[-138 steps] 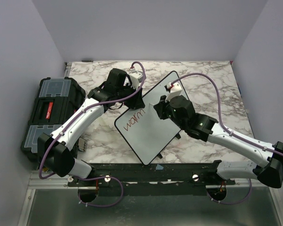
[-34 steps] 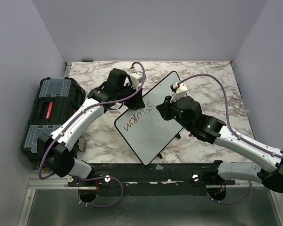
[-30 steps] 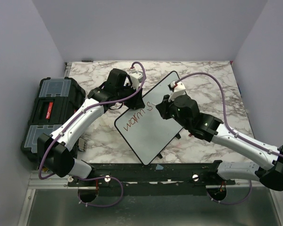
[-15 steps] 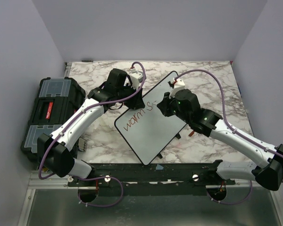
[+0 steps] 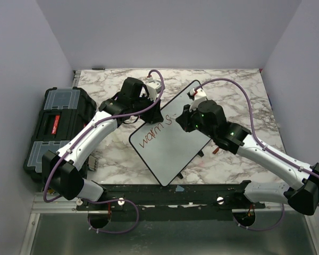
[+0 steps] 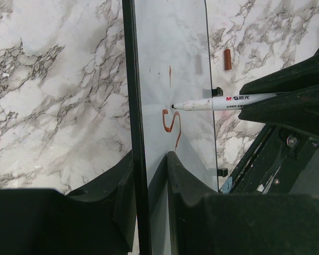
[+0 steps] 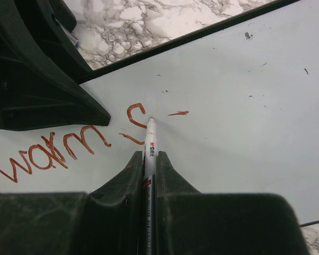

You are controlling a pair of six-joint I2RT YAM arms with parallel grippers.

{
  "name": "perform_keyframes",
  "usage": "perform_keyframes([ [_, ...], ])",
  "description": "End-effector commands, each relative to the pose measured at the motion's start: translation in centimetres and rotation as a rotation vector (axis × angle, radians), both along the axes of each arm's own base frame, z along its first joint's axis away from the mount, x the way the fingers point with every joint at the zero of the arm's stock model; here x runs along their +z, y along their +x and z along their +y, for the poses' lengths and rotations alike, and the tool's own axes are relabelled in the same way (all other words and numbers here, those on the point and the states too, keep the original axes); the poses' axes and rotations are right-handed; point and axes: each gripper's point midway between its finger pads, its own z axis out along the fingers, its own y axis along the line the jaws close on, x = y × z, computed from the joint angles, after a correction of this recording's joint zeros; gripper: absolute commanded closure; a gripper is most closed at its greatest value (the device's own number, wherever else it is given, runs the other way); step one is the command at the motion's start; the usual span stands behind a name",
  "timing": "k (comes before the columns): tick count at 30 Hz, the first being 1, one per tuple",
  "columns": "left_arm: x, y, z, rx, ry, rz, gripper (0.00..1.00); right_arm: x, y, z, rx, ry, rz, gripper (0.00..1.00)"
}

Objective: Write a sentence on the whiteboard

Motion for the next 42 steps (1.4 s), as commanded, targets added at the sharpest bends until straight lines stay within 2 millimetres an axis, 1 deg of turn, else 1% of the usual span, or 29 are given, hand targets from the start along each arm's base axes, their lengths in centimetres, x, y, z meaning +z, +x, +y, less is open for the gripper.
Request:
perform_keyframes([
  [1, -2.0, -2.5, -0.5, -0.097, 0.050, 0.060, 1.00, 2.2, 0.2, 0.5, 0.027, 0.031, -0.049, 0.99],
  [7, -2.0, -2.5, -0.5, -0.099, 0.050, 0.061, 1.00, 2.3, 0.6, 0.8, 0.023, 0.038, -0.052, 0.99],
  [14, -2.0, -2.5, -0.5, -0.100, 0.051, 0.060, 1.00, 2.9, 1.4, 0.3, -0.035, 0.048, -0.075, 0.99],
  [18, -2.0, -2.6, -0.5, -0.101, 0.051, 0.061, 1.00, 1.9, 1.6, 0.3, -0.042, 0.028, -0.062, 0.99],
  [21, -2.1, -2.6, -0.5, -0.101, 0.052, 0.063, 1.00, 0.8, 1.5, 0.2, -0.043, 0.012, -0.042, 0.99],
  [29, -2.0, -2.6, -0.5, -0.099, 0.053, 0.060, 1.00, -1.8, 0.3, -0.6, -0.031, -0.021, 0.013, 0.99],
  [38, -2.0, -2.6, -0.5, -0.099, 0.052, 0.061, 1.00, -3.1, -1.0, -0.9, -0.004, -0.028, 0.057, 0.99],
  [42, -2.1, -2.6, -0.5, -0.100, 0.055, 0.062, 1.00, -3.3, -1.0, -0.9, -0.004, -0.033, 0.063, 0.99],
])
